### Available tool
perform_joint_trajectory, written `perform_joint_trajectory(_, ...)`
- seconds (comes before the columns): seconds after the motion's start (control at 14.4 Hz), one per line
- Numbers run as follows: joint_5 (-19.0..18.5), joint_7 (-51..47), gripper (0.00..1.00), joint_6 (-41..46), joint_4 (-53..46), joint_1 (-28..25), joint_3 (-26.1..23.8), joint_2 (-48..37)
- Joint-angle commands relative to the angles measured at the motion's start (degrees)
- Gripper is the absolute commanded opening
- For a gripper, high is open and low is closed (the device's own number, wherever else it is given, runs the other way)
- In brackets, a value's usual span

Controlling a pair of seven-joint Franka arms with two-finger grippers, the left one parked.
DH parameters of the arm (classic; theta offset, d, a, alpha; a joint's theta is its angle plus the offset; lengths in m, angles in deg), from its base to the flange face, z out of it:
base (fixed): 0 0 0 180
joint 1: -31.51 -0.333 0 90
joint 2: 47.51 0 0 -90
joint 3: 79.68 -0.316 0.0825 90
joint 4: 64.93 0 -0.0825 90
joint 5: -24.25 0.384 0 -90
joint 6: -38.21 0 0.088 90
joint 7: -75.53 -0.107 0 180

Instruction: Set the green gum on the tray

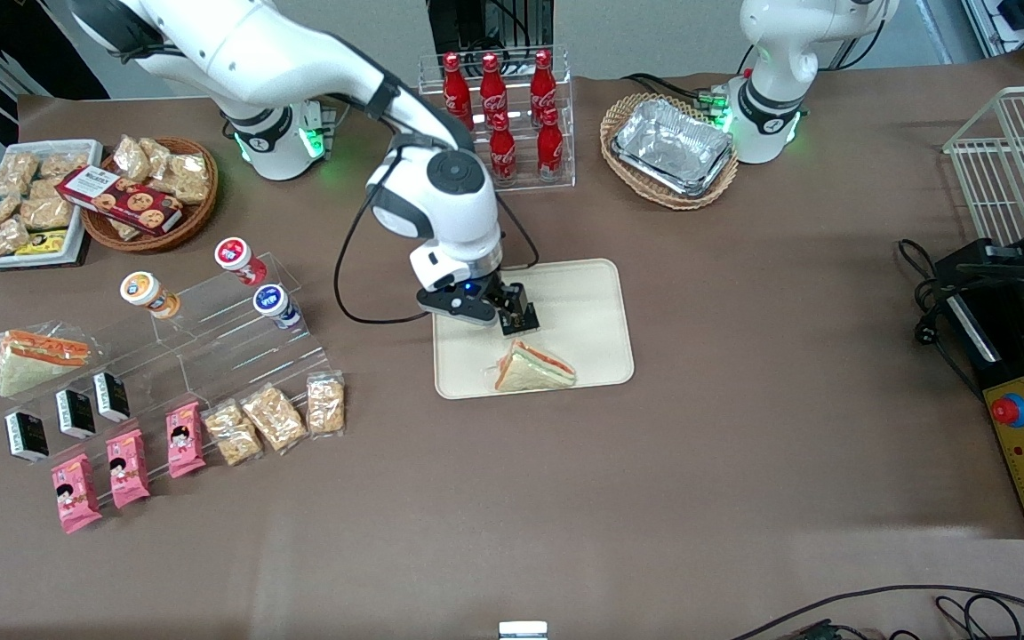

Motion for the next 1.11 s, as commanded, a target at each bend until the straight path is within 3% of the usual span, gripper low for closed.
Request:
perform_joint_trajectory(0.0, 3.41, 6.77, 1.00, 14.89, -10.96, 0.31, -2.02, -1.12)
perform_joint_trajectory(0.14, 8.60, 13.79, 1.00, 22.01, -16.24, 0.92, -1.58, -3.31)
perform_joint_trajectory(0.35, 13.36, 24.77, 1.00, 28.89, -19.86, 6.88, -1.58, -8.14)
perform_joint_trajectory(0.62, 20.65, 46.37, 1.00, 33.03, -19.87, 20.66, -1.66, -13.86)
perform_joint_trajectory(1.04, 22.67, 69.18, 1.00, 38.83, -19.25, 38.43, -1.66, -17.64)
